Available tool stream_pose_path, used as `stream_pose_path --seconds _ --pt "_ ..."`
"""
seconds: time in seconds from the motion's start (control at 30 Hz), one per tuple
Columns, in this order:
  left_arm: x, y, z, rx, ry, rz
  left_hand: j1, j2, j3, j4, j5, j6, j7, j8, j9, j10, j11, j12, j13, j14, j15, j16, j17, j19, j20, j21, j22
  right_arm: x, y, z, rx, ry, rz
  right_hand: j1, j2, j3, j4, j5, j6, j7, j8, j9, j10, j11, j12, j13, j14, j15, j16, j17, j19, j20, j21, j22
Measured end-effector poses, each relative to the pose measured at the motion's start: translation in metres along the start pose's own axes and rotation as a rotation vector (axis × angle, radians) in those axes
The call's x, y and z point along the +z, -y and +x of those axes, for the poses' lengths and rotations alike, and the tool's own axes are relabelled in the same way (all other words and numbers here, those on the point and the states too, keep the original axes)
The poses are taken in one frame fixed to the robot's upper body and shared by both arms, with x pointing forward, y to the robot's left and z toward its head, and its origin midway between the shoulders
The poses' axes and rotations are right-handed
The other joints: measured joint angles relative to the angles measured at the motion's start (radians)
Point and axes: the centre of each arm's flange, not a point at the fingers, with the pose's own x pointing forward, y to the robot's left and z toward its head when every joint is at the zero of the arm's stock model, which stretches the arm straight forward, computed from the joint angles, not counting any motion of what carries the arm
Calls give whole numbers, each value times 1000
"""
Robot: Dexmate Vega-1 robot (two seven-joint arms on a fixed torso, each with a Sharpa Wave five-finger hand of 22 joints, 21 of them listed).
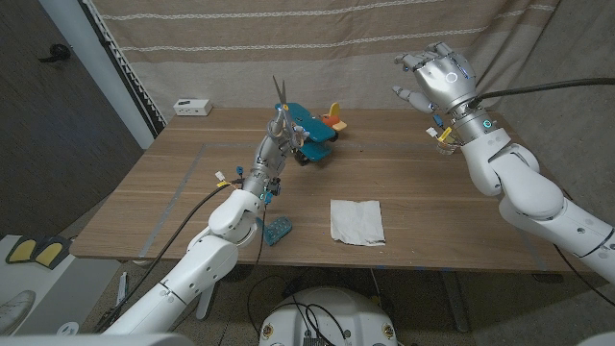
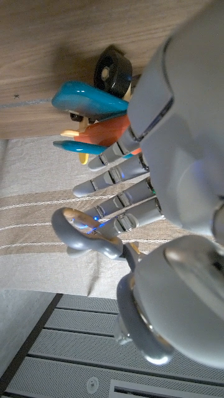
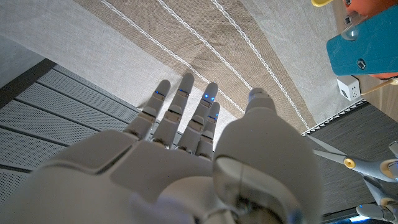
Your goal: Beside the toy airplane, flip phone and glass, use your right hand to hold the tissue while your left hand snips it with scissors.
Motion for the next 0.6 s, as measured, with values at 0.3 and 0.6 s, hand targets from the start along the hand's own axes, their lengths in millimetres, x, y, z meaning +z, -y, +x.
stream_pose_path --seconds 0.3,0.6 --pt "6 -3 1 -15 -7 30 -24 8 -23 9 0 9 10 1 13 3 2 8 0 0 0 0 0 0 0 -7 0 -2 1 -2 1 -5 -4 0 0 -3 -3 0 0 0 -7 0 0 0 0 0 0 0 0 0 4 4 0 0" --pt "17 -6 -5 -4 7 59 -38 4 -38 8 7 58 58 31 17 60 27 10 0 36 -7 15 -5 9 9 -11 0 -2 1 -3 -2 -9 -5 0 0 -3 -3 3 0 0 -8 0 0 0 4 0 0 0 0 0 4 4 -4 0"
